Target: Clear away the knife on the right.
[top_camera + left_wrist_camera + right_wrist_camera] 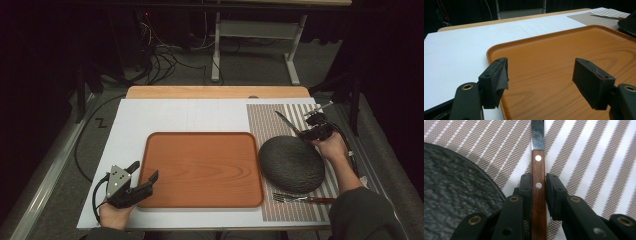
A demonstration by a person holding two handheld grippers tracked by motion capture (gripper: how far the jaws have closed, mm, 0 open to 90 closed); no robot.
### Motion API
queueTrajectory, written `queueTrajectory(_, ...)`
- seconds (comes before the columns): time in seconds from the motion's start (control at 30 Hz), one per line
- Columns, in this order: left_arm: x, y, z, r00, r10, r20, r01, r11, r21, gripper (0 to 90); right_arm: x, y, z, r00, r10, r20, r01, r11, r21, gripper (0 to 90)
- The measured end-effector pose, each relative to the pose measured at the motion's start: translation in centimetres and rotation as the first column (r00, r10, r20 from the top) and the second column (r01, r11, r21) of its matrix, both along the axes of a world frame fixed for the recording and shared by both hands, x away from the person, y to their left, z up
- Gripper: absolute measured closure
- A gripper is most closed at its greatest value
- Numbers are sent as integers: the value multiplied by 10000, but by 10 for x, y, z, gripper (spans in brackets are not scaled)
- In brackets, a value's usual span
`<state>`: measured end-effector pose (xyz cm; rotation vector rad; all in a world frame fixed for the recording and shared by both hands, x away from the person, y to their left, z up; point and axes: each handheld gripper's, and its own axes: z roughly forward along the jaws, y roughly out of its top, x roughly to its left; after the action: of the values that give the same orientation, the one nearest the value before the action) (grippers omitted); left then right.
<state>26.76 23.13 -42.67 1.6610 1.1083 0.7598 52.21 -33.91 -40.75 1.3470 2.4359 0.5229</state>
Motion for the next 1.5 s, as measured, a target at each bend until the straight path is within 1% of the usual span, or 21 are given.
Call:
queueTrajectory(0.1,0,0,0,10000,3,8,-3,10000,3,287,-1,0,0,10000,-66,-28,67,10000,64,784)
queueTrajectory(0.23,0,-1,0,10000,8,-9,-8,10000,9,287,-3,-1,2,9999,-102,79,101,9999,102,784)
queueTrajectory(0.27,0,-1,0,10000,14,-10,-14,10000,7,287,-4,-2,5,9998,-92,180,88,9998,175,785)
queueTrajectory(0.3,1,0,0,10000,14,-11,-14,10000,8,287,-5,-3,8,9997,-134,183,130,9997,210,785)
queueTrajectory(0.4,0,0,0,10000,28,-7,-28,10000,-15,287,-7,-3,11,9996,-72,280,68,9999,150,785)
queueTrajectory(0.5,0,0,0,10000,5,-7,-5,10000,-2,287,-11,-6,17,9990,-139,420,129,9996,256,785)
queueTrajectory(0.6,0,-1,0,10000,-6,-7,6,10000,-3,287,-17,-7,24,9987,-67,515,53,9996,264,786)
queueTrajectory(0.8,0,-1,0,10000,-26,24,26,10000,-2,288,-22,-7,30,9980,-54,629,35,9995,308,786)
queueTrajectory(0.93,0,-1,1,10000,-29,44,29,10000,-3,288,-30,-5,37,9972,6,751,-37,9991,412,786)
queueTrajectory(1.0,0,0,1,10000,-25,74,25,10000,9,288,-31,-5,38,9972,15,753,-48,9990,443,786)
queueTrajectory(1.17,-1,1,2,9999,-10,121,11,10000,-33,288,-42,0,43,9966,114,819,-156,9986,507,786)
queueTrajectory(1.2,-1,1,2,9999,-40,131,39,10000,17,288,-44,1,45,9964,134,833,-178,9985,526,786)
queueTrajectory(1.3,-1,1,2,9999,-41,138,41,10000,-1,288,-48,3,46,9956,191,919,-246,9979,598,786)
queueTrajectory(1.37,-1,1,2,9999,-49,141,49,10000,7,289,-51,5,47,9957,248,889,-298,9980,557,786)
queueTrajectory(1.5,-1,1,2,9999,-42,151,41,10000,41,289,-57,6,47,9955,281,901,-338,9974,630,786)
